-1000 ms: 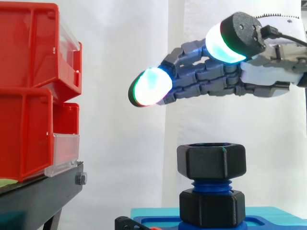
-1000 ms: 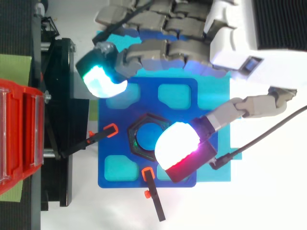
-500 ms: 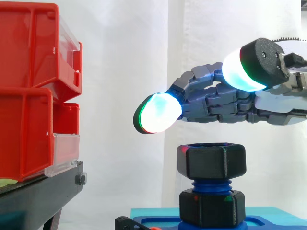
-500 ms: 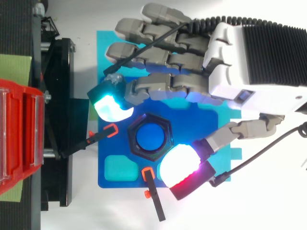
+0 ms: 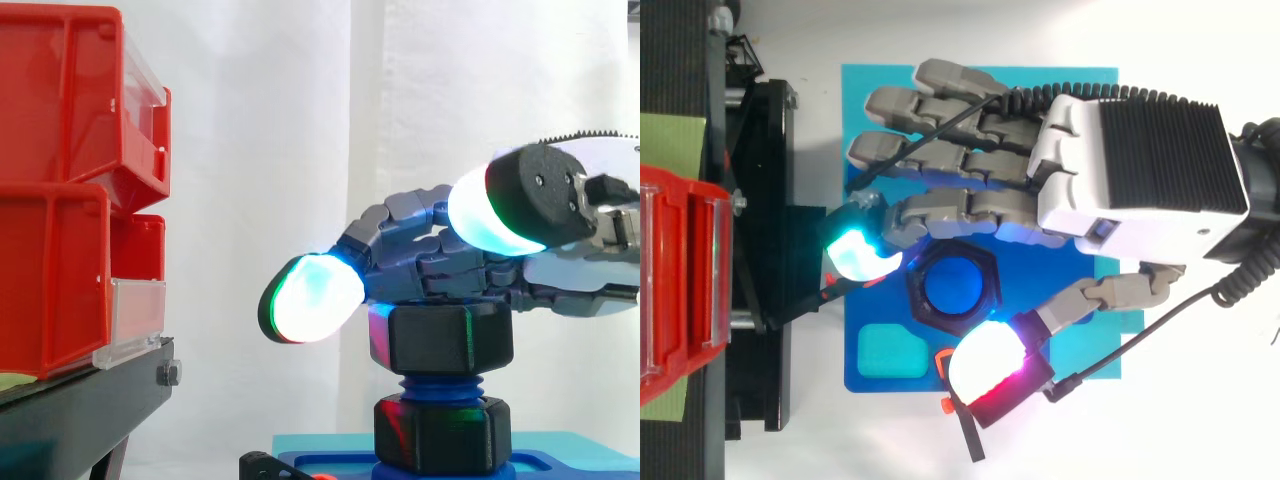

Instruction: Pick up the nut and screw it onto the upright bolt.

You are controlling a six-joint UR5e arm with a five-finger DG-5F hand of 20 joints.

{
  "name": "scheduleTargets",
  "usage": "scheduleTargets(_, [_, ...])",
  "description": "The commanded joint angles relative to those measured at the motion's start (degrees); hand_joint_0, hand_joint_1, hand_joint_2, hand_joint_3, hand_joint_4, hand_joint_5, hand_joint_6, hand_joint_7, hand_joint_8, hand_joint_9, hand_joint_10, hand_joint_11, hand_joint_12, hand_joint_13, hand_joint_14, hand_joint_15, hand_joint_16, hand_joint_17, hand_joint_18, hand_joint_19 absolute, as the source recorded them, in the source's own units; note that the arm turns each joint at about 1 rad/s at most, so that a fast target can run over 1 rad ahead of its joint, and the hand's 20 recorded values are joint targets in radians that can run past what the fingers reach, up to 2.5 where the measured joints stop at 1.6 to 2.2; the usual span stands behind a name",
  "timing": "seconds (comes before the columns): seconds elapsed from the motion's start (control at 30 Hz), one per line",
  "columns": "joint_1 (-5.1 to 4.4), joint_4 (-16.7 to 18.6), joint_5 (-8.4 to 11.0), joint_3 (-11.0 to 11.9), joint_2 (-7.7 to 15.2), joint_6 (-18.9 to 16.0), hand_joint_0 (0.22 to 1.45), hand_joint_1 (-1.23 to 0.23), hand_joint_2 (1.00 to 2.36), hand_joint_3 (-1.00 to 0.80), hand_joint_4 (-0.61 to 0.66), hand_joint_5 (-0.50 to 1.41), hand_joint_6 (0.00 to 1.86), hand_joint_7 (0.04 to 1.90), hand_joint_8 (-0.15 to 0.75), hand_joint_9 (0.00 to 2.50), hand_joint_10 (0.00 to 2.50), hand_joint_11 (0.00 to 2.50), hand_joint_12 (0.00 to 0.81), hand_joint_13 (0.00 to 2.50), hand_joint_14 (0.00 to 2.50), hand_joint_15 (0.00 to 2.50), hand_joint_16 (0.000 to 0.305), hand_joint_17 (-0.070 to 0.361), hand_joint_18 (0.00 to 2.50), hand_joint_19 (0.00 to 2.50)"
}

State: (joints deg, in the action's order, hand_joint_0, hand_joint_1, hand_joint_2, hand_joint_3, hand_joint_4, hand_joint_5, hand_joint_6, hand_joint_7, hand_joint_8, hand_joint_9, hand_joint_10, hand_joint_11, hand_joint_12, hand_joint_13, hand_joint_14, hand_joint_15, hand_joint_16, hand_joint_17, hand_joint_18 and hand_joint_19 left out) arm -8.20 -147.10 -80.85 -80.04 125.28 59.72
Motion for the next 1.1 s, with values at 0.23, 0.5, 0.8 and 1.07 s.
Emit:
scheduleTargets(0.23, [-0.06,0.15,0.08,0.06,0.06,-0.39,0.42,-0.27,1.0,-0.5,0.11,-0.16,0.5,0.76,0.235,0.25,0.0,0.0,0.388,0.0,0.0,0.0,0.063,0.142,0.0,0.0])
scheduleTargets(0.5, [-0.59,-0.11,0.25,0.06,0.14,-0.39,0.42,-0.27,1.0,-0.5,0.13,-0.15,0.5,0.81,0.239,0.27,0.0,0.0,0.39,0.0,0.0,0.0,0.063,0.142,0.0,0.0])
scheduleTargets(0.8, [-0.85,-0.2,0.61,-0.03,0.14,-1.09,0.43,-0.28,1.0,-0.5,0.15,-0.14,0.5,0.94,0.244,0.3,0.0,0.0,0.392,0.0,0.0,0.0,0.063,0.142,0.0,0.0])
scheduleTargets(1.07, [-0.76,-1.08,0.43,-0.03,0.06,-1.27,0.43,-0.29,1.0,-0.5,0.15,-0.11,0.5,1.09,0.248,0.36,0.0,0.0,0.388,0.03,0.0,0.0,0.062,0.14,0.0,0.0])
